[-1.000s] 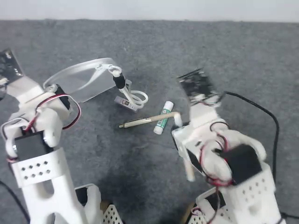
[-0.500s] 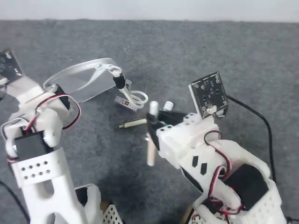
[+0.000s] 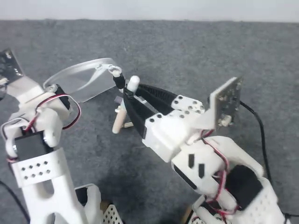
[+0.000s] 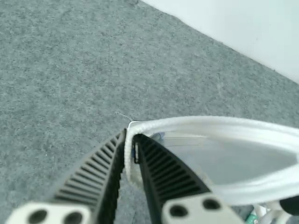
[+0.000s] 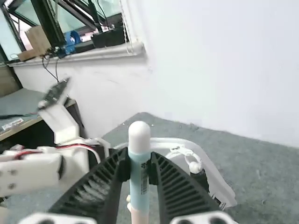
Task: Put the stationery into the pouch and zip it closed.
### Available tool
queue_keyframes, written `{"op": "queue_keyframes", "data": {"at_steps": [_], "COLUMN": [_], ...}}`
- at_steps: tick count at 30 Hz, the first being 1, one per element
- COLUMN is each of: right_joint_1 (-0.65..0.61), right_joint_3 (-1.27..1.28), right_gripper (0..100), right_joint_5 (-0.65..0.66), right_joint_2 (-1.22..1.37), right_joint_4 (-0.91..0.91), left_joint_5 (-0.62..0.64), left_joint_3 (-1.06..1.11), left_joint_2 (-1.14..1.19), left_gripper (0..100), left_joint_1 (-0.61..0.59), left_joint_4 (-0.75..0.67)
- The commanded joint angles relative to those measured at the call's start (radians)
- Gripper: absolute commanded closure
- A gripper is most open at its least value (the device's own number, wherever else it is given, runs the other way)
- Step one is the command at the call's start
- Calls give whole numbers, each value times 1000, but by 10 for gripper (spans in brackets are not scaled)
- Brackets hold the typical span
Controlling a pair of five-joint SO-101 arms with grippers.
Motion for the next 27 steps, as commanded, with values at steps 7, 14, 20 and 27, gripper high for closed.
{"op": "queue_keyframes", "data": {"at_steps": [7, 14, 20, 27], "right_joint_1": [-8, -5, -2, 61], "right_joint_3": [210, 275, 276, 276], "right_gripper": [992, 992, 992, 992], "right_joint_5": [118, 203, 201, 199], "right_joint_2": [-28, -19, -28, -21], "right_joint_4": [-460, -680, -713, -711], "left_joint_5": [-6, -6, -8, -40], "left_joint_3": [5, -1, -25, -50], "left_joint_2": [15, 14, 14, 12], "left_gripper": [990, 990, 990, 990], "left_joint_1": [-2, 0, 75, 107], "left_joint_4": [-26, -26, -20, 2]}}
